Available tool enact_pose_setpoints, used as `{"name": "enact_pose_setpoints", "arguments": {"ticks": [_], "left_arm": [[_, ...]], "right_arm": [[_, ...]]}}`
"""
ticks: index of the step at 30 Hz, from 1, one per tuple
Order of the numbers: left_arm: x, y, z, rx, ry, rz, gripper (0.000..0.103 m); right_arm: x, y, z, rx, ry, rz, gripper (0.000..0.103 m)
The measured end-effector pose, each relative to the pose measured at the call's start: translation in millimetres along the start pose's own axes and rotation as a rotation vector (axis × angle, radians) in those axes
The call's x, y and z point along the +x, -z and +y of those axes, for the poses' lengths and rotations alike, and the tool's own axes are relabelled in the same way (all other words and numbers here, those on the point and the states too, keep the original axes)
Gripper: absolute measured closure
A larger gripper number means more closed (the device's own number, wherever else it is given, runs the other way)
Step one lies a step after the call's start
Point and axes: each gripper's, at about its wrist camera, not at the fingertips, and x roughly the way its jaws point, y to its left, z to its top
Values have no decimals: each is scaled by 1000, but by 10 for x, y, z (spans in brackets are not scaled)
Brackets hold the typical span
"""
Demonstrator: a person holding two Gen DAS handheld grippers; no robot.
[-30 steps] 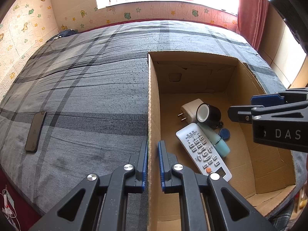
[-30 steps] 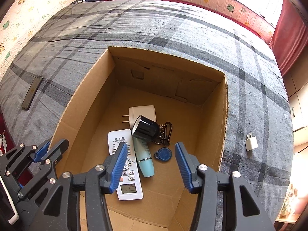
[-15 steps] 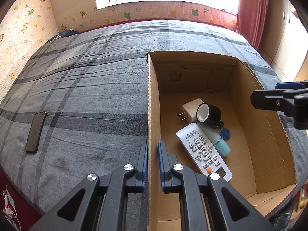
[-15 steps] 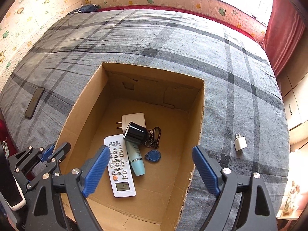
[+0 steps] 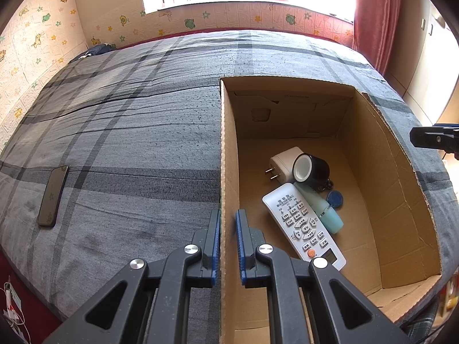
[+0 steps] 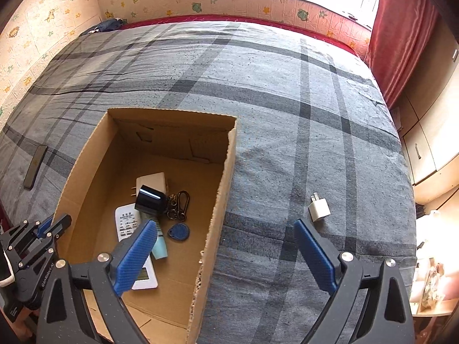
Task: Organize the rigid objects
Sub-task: 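Move the right tool back to the small white USB plug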
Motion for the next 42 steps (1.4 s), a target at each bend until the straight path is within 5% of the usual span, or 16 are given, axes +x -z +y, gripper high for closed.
{"name": "enact_pose_setpoints", "arguments": {"ticks": [19,42], "left_arm": [[3,-1,0,0,0,1,92],[1,3,10,1,0,4,92]], "right_arm": [[527,-14,-1029,166,86,56,0],[1611,60,-1642,333,36,208,0]]}}
